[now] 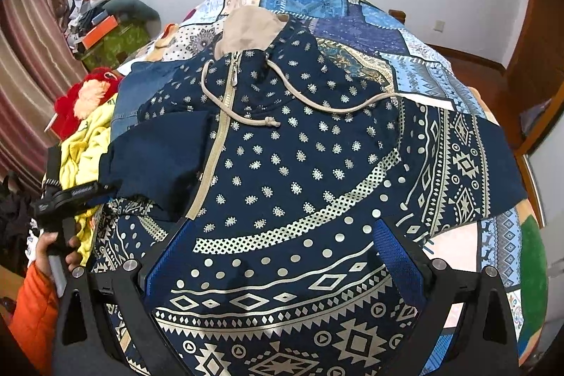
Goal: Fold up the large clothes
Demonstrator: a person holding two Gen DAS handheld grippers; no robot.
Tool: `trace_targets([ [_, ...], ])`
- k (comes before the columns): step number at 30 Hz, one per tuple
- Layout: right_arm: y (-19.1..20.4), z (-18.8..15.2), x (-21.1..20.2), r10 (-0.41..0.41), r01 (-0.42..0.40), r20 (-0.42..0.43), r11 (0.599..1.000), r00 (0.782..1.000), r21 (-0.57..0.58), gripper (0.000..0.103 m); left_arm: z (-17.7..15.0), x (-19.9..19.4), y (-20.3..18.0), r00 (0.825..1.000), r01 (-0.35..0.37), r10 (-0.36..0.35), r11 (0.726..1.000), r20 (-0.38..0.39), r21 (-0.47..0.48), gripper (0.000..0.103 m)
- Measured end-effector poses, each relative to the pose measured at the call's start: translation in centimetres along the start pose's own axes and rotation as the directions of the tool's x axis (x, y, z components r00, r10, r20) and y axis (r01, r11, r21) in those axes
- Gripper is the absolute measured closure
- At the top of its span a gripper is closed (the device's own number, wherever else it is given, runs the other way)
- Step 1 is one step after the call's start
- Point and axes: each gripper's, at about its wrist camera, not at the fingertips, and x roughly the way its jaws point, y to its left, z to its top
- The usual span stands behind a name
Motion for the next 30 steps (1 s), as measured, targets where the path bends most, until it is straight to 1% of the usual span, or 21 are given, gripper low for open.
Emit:
trace_targets([
  [1, 0.0, 0.0, 0.0, -0.001, 0.001, -0.003, 1.000, 1.000, -0.003, 0.003, 0.2, 0.1, -0.1, 1.000, -0.020, 0.020, 1.000, 0.018, 0.009, 0.063],
  [2, 0.0, -0.1, 0.1, -0.002, 0.002, -0.005, 1.000, 1.000, -0.008, 0.003, 0.5, 0.1, -0.3, 0.999, -0.022, 0.021, 1.000, 0.033, 0.014, 0.078],
  [3, 0.0, -0.1, 0.0, -0.006, 0.005, -0.005, 1.000, 1.000, -0.014, 0.003, 0.6, -0.2, -0.7, 0.998, -0.033, 0.032, 0.999, 0.052, 0.019, 0.087],
  [4, 0.0, -0.2, 0.0, -0.010, 0.010, -0.003, 1.000, 1.000, -0.021, 0.003, 0.7, -0.6, -1.1, 0.995, -0.071, 0.069, 0.997, 0.076, 0.028, 0.091],
  [5, 0.0, -0.2, -0.2, -0.017, 0.017, 0.002, 0.999, 1.000, -0.032, 0.003, 0.8, -1.3, -1.6, 0.990, -0.101, 0.097, 0.994, 0.107, 0.041, 0.092],
  [7, -0.1, -0.3, -0.5, -0.031, 0.032, 0.016, 0.998, 0.999, -0.050, 0.003, 0.9, -2.9, -2.9, 0.977, -0.138, 0.124, 0.988, 0.175, 0.072, 0.093],
  [10, -0.4, -0.3, -1.2, -0.036, 0.038, 0.035, 0.997, 0.999, -0.063, 0.003, 1.5, -6.3, -5.9, 0.955, -0.164, 0.121, 0.977, 0.272, 0.138, 0.093],
  [11, -0.6, -0.3, -1.4, -0.036, 0.038, 0.040, 0.997, 0.999, -0.065, 0.003, 1.8, -7.7, -7.3, 0.948, -0.163, 0.108, 0.973, 0.300, 0.165, 0.093],
  [13, -1.0, -0.4, -1.9, -0.034, 0.038, 0.056, 0.997, 0.998, -0.063, 0.003, 2.4, -10.1, -9.9, 0.939, -0.135, 0.058, 0.969, 0.340, 0.208, 0.093],
  [15, -1.6, -0.5, -2.5, -0.032, 0.036, 0.070, 0.998, 0.997, -0.056, 0.004, 2.8, -13.0, -13.6, 0.924, -0.090, -0.020, 0.959, 0.382, 0.267, 0.093],
  [16, -2.0, -0.5, -2.8, -0.031, 0.035, 0.077, 0.998, 0.997, -0.050, 0.004, 3.0, -13.8, -14.7, 0.918, -0.075, -0.046, 0.954, 0.393, 0.289, 0.093],
  [18, -3.0, -0.7, -3.4, -0.029, 0.032, 0.091, 0.999, 0.995, -0.029, 0.003, 3.1, -15.8, -18.5, 0.903, -0.040, -0.118, 0.935, 0.413, 0.354, 0.093],
  [19, -3.5, -0.8, -3.7, -0.028, 0.030, 0.096, 0.999, 0.995, -0.020, 0.003, 3.3, -16.6, -20.5, 0.897, -0.018, -0.156, 0.922, 0.413, 0.387, 0.093],
  [21, -4.7, -1.1, -4.4, -0.031, 0.031, 0.106, 1.000, 0.994, 0.002, 0.003, 3.0, -17.6, -25.0, 0.889, 0.026, -0.232, 0.886, 0.395, 0.463, 0.093],
  [23, -6.3, -1.4, -5.1, -0.047, 0.045, 0.114, 0.999, 0.992, 0.025, 0.004, 2.5, -17.5, -28.3, 0.889, 0.055, -0.277, 0.855, 0.366, 0.515, 0.093],
  [24, -6.9, -1.5, -5.3, -0.054, 0.050, 0.116, 0.998, 0.992, 0.034, 0.004, 2.0, -17.3, -30.4, 0.891, 0.083, -0.307, 0.835, 0.335, 0.544, 0.093],
  [25, -7.8, -1.7, -5.6, -0.064, 0.058, 0.119, 0.997, 0.991, 0.049, 0.004, 1.6, -17.0, -31.3, 0.894, 0.101, -0.322, 0.823, 0.312, 0.560, 0.093],
  [26, -8.3, -1.8, -5.9, -0.070, 0.063, 0.120, 0.996, 0.990, 0.058, 0.004, 1.0, -16.3, -33.1, 0.899, 0.120, -0.337, 0.804, 0.280, 0.583, 0.093],
  [27, -9.1, -2.0, -6.1, -0.079, 0.071, 0.121, 0.995, 0.990, 0.072, 0.004, 0.2, -15.4, -34.7, 0.905, 0.126, -0.342, 0.784, 0.254, 0.608, 0.093],
  [28, -10.0, -2.1, -6.4, -0.089, 0.078, 0.121, 0.993, 0.989, 0.088, 0.004, -0.4, -14.5, -35.9, 0.909, 0.121, -0.339, 0.770, 0.241, 0.627, 0.093],
  [30, -11.4, -2.5, -6.9, -0.101, 0.088, 0.122, 0.990, 0.987, 0.111, 0.004, -2.3, -12.2, -38.6, 0.928, 0.116, -0.321, 0.732, 0.189, 0.671, 0.093],
])
